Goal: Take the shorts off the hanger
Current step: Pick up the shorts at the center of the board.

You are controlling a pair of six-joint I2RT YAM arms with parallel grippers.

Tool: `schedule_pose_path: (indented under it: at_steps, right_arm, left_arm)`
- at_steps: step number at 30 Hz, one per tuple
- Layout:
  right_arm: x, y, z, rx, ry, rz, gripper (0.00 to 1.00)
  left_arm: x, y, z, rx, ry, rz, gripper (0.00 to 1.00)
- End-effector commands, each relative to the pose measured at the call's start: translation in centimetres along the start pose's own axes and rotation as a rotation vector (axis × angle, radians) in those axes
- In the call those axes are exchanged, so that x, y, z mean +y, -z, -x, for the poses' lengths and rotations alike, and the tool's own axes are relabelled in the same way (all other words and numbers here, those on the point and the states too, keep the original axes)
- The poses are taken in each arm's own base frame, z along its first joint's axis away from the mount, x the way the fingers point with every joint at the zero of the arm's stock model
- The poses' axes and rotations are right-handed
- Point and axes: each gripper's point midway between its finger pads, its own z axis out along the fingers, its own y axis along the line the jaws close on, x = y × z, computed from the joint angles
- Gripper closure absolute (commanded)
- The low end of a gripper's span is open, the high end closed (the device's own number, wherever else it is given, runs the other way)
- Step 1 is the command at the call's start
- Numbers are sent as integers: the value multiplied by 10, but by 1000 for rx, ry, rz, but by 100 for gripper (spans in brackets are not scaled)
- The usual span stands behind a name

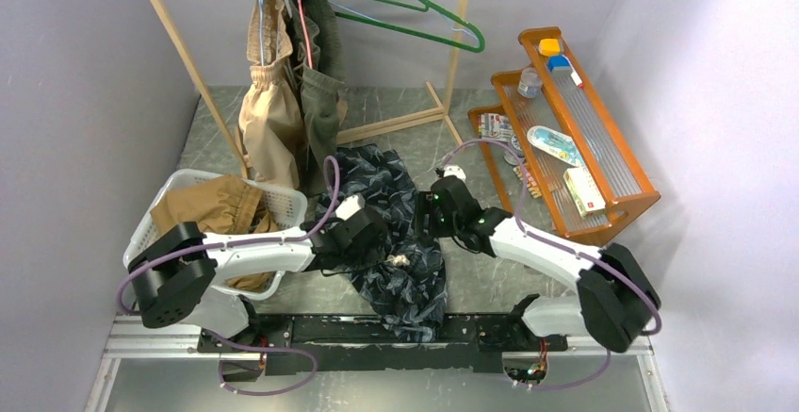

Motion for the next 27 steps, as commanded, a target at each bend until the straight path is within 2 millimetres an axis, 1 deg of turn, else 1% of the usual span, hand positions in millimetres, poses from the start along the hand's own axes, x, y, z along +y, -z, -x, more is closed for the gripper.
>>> schedule_pose_path:
  at_steps: [1, 2, 4, 6, 8, 9, 11, 13, 16, 18, 21, 22, 24, 27]
  right_arm:
    - [4, -19, -1, 51, 20, 25, 29]
    - [12, -20, -9, 83, 25, 81, 34]
    - [19, -21, -24, 130, 26, 142, 47]
    - [24, -20, -41, 173, 22, 203, 58]
    - [27, -18, -57, 200, 6, 255, 64]
    - [28, -17, -64, 216, -3, 273, 68]
    - [32, -12, -77, 251, -34, 321, 75]
    - [41, -6, -88, 269, -57, 402, 77]
    - [48, 3, -102, 289, -99, 486, 80]
    - [55, 11, -111, 312, -113, 548, 80]
    - [65, 22, -116, 316, -120, 633, 78]
    - [66, 24, -116, 302, -130, 651, 78]
    - [70, 30, -113, 280, -147, 695, 76]
    - [78, 38, -109, 260, -150, 761, 74]
  left_arm:
    - [-7, 7, 2, -18, 16, -72, 81]
    - [-9, 9, 2, -19, 19, -86, 77]
    - [-15, 12, 4, -24, 21, -112, 71]
    - [-18, 13, 5, -28, 25, -121, 62]
    - [-20, 12, 6, -32, 27, -127, 52]
    - [-22, 11, 6, -31, 29, -129, 44]
    - [-25, 9, 4, -20, 31, -134, 32]
    - [-28, 6, 1, -2, 39, -143, 21]
    - [-25, -1, -6, 24, 74, -144, 12]
    - [-28, -4, -8, 30, 89, -158, 10]
    - [-32, -9, -7, 29, 89, -151, 9]
    - [-33, -12, -6, 27, 94, -134, 9]
    - [-26, -18, -7, 36, 119, -60, 5]
    - [-22, -27, -10, 56, 138, 0, 6]
